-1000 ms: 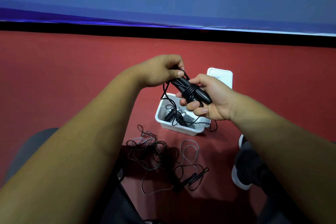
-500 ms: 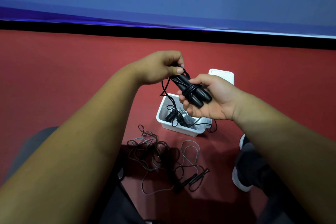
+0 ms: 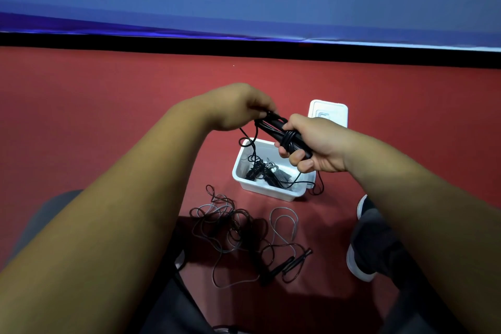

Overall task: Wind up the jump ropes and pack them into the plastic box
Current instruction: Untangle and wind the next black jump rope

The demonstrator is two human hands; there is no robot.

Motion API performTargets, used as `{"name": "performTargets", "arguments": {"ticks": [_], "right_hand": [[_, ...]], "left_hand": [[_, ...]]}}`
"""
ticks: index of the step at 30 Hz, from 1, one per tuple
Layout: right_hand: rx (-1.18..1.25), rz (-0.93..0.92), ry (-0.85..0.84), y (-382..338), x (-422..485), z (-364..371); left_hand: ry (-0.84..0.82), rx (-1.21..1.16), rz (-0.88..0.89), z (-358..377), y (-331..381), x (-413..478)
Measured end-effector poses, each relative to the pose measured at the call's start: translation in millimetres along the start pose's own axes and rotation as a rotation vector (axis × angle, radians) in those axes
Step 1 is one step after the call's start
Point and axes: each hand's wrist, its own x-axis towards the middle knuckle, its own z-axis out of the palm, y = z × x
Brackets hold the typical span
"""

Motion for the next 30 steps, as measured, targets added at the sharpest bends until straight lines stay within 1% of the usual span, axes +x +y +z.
{"name": "performTargets", "arguments": {"ticks": [4, 7, 10, 15, 18, 20, 22, 24, 27, 29, 30], "right_hand": [[-0.033, 0.012, 0.071, 1.2, 4.9, -4.1], [-0.039, 0.037, 0.134, 0.5, 7.0, -7.5], [-0.072, 0.047, 0.159, -0.4, 8.7, -12.2], [-0.086, 0.015, 0.123, 3.0, 12.3, -13.0], [-0.073, -0.004, 0.132, 3.5, 14.3, -12.8], [-0.045, -0.007, 0.14, 3.2, 16.0, -14.0], [-0.01, 0.002, 0.137, 2.3, 16.9, -15.0], [0.041, 0.018, 0.098, 0.6, 16.6, -14.6], [0.113, 0.047, 0.013, -0.7, 15.5, -13.2], [0.139, 0.057, -0.024, -0.7, 15.5, -12.8], [0.153, 0.059, -0.031, -0.5, 15.4, -13.1]], "left_hand": [[0.092, 0.18, 0.041, 10.8, 3.8, 4.4], [0.157, 0.365, 0.01, 19.3, 11.4, 6.5], [0.131, 0.438, -0.034, 23.7, 16.2, 10.0], [0.124, 0.397, -0.126, 25.8, 18.9, 14.7], [0.201, 0.367, -0.15, 31.5, 19.1, 16.1], [0.278, 0.355, -0.132, 34.1, 19.7, 17.8], [0.315, 0.363, -0.104, 37.5, 21.2, 19.3], [0.303, 0.382, -0.132, 41.9, 23.0, 19.3], [0.257, 0.373, -0.222, 45.5, 23.2, 17.7], [0.259, 0.301, -0.229, 43.3, 23.3, 15.8], [0.25, 0.22, -0.215, 40.8, 23.5, 14.3]]}}
